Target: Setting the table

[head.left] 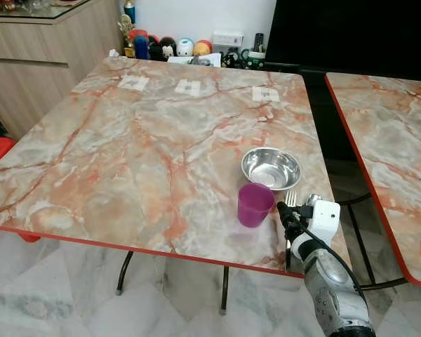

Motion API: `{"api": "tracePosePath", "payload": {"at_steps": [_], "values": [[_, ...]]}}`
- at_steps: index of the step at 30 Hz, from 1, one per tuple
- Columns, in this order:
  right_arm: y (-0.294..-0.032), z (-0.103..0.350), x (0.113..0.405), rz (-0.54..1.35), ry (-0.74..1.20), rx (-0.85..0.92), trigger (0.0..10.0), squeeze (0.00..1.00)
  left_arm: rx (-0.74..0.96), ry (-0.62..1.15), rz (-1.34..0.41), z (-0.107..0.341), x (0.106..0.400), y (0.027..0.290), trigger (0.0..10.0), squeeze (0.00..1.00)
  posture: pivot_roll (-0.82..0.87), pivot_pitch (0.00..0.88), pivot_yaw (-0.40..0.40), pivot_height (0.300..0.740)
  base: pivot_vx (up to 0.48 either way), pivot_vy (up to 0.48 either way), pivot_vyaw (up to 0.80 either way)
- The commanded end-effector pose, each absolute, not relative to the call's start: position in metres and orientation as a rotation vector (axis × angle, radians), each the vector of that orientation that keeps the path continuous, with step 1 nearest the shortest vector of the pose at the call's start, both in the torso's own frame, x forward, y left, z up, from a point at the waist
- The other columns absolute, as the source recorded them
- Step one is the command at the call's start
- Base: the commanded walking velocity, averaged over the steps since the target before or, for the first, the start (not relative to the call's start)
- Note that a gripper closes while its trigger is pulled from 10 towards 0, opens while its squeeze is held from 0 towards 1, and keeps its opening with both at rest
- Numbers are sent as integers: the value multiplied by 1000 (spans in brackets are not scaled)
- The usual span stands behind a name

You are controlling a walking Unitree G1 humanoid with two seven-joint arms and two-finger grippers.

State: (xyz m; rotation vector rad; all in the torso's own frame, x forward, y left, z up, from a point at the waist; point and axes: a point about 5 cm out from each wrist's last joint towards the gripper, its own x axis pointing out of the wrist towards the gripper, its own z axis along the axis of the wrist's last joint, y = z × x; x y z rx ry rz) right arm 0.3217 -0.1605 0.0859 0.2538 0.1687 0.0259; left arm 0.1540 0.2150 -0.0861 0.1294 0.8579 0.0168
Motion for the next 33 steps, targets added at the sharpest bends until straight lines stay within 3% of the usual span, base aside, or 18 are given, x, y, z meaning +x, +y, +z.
{"api": "tracePosePath", "payload": {"at_steps": [1,33], "values": [[-163,83,322,12,191,253,10000,0,147,878,-17,-89,148,211,10000,0,44,115,-30,740,0,0,0],[-165,64,318,5,315,204,10000,0,164,877,-54,-89,151,205,10000,0,43,99,-31,740,0,0,0]]}}
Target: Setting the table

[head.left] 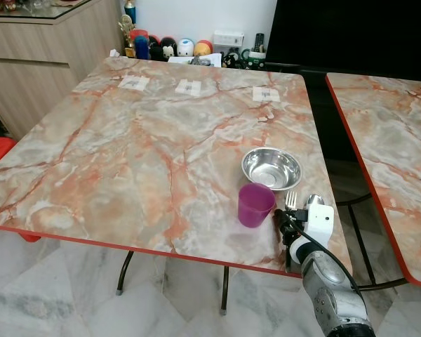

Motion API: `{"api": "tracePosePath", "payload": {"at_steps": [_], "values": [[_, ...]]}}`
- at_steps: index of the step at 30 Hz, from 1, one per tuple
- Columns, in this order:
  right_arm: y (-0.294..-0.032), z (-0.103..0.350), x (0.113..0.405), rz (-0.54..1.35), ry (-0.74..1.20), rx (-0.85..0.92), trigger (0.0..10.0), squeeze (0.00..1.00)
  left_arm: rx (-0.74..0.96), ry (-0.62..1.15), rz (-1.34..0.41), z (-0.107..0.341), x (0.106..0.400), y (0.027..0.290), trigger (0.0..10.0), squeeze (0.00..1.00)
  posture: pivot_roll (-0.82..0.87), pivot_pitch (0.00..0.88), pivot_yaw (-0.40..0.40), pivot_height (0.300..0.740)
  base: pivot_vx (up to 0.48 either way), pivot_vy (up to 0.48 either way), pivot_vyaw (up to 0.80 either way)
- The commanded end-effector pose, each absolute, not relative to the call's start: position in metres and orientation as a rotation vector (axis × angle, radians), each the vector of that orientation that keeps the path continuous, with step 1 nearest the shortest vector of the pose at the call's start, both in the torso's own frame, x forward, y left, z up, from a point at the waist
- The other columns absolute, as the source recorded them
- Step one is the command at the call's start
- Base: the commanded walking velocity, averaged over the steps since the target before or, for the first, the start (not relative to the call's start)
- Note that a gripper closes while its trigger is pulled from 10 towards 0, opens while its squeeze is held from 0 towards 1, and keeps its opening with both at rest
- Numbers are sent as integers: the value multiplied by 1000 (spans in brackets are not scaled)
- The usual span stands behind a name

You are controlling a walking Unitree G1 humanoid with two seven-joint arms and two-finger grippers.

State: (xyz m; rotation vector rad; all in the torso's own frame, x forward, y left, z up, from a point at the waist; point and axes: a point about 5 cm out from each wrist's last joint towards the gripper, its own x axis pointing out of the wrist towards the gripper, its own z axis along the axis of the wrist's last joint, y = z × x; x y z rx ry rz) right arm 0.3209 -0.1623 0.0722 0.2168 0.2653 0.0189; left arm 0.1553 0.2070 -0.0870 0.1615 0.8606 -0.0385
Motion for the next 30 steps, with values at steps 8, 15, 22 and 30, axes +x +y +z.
{"api": "tracePosePath", "payload": {"at_steps": [8,15,22,30], "values": [[-168,56,319,2,377,164,10000,0,157,884,-60,-90,150,204,10000,0,48,105,-33,740,0,0,0],[-168,46,315,1,443,140,10000,0,149,894,-69,-91,148,203,10000,0,48,108,-33,740,0,0,0],[-169,45,315,-6,448,138,0,0,145,892,-72,-91,149,202,10000,0,52,110,-35,740,0,0,0],[-172,44,316,-32,452,135,0,0,139,898,-76,-92,148,200,10000,0,51,111,-35,740,0,0,0]]}}
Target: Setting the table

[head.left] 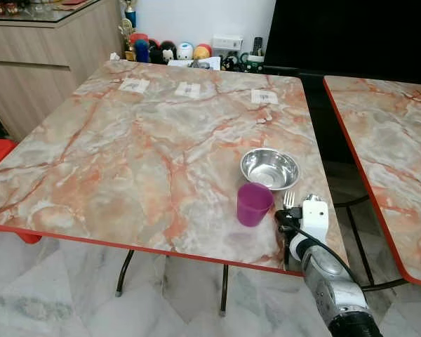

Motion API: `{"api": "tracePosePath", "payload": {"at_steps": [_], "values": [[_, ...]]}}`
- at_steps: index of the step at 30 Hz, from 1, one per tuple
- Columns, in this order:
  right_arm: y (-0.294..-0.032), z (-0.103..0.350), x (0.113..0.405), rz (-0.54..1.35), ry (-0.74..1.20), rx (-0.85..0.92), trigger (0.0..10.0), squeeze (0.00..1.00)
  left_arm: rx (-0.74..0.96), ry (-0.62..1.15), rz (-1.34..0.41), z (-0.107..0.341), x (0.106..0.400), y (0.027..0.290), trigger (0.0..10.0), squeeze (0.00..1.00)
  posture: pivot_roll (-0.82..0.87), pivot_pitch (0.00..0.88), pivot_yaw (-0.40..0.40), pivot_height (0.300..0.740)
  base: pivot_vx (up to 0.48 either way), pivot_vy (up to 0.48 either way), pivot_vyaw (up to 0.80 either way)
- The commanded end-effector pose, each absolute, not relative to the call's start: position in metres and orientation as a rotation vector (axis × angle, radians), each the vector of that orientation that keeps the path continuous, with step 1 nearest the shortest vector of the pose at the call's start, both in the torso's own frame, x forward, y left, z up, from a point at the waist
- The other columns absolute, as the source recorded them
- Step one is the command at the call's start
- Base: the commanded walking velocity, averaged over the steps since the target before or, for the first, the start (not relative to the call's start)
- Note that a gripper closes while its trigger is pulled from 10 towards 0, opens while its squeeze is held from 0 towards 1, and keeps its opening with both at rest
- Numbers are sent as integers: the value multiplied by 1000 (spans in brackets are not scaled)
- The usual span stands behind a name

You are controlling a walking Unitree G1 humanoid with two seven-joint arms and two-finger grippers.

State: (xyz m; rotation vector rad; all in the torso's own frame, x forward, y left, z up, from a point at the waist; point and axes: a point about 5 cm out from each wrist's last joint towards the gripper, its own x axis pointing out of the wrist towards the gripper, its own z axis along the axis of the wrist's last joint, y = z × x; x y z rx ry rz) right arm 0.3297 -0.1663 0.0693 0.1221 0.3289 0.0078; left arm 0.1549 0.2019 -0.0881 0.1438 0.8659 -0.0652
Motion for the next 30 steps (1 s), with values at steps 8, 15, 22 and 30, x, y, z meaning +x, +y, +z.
{"api": "tracePosePath", "payload": {"at_steps": [8,15,22,30], "values": [[-173,43,316,-43,455,134,0,0,135,906,-76,-92,146,200,10000,0,52,113,-35,740,0,0,0],[-173,42,317,-49,456,138,0,0,131,909,-79,-93,146,200,10000,0,54,113,-36,740,0,0,0],[-171,42,317,-48,451,153,0,0,128,916,-82,-93,145,200,10000,0,55,113,-37,740,0,0,0],[-171,43,318,-70,416,189,0,0,125,921,-82,-93,143,202,10000,0,56,112,-37,740,0,0,0]]}}
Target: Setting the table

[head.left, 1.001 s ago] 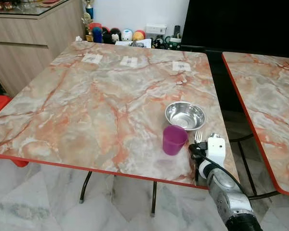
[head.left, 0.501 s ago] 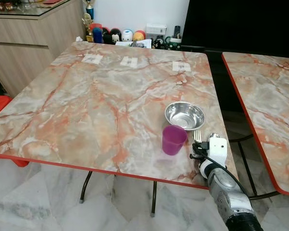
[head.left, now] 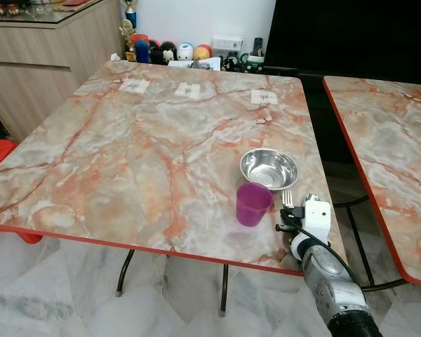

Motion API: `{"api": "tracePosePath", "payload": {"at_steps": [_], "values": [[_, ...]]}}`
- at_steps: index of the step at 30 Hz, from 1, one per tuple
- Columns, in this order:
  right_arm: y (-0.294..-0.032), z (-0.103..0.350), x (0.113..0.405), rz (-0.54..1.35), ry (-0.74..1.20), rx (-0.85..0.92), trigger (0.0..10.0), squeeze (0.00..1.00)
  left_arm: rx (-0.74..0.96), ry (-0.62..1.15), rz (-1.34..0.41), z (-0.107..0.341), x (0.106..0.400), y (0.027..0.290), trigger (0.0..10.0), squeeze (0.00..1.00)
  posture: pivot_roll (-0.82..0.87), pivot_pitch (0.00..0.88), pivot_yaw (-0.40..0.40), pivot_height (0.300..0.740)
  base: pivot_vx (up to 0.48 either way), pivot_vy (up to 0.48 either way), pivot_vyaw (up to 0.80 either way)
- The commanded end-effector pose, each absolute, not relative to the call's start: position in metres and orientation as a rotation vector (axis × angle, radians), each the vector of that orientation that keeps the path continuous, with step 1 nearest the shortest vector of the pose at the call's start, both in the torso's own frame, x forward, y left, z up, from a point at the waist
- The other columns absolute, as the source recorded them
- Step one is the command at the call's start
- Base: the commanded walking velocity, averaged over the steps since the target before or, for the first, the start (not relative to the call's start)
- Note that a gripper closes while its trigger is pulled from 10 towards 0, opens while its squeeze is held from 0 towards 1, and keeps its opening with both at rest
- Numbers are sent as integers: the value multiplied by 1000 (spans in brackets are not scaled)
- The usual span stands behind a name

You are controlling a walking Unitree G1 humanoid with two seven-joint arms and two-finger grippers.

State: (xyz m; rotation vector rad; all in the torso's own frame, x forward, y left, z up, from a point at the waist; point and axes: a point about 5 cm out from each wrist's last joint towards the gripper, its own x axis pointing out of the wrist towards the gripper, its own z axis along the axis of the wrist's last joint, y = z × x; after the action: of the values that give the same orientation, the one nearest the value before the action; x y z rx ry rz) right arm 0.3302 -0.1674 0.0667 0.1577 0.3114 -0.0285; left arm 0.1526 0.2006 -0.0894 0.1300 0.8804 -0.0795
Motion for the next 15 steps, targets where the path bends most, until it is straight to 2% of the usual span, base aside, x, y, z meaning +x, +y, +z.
{"api": "tracePosePath", "payload": {"at_steps": [1,3,4,5,6,15], "values": [[-171,44,318,-74,403,199,0,0,125,920,-82,-93,143,202,10000,0,56,112,-37,740,0,0,0],[-171,47,320,-81,380,209,0,0,124,920,-82,-93,143,202,10000,0,56,112,-37,740,0,0,0],[-172,49,321,-85,362,215,3451,0,124,920,-82,-93,143,202,10000,0,55,112,-37,740,0,0,0],[-172,53,322,-91,334,229,6118,0,124,919,-81,-93,143,202,10000,0,55,112,-37,740,0,0,0],[-172,55,323,-94,322,235,10000,0,124,919,-81,-93,144,202,10000,0,55,112,-37,740,0,0,0],[-175,66,325,-128,251,257,10000,0,123,925,-80,-94,143,201,10000,0,56,111,-39,740,0,0,0]]}}
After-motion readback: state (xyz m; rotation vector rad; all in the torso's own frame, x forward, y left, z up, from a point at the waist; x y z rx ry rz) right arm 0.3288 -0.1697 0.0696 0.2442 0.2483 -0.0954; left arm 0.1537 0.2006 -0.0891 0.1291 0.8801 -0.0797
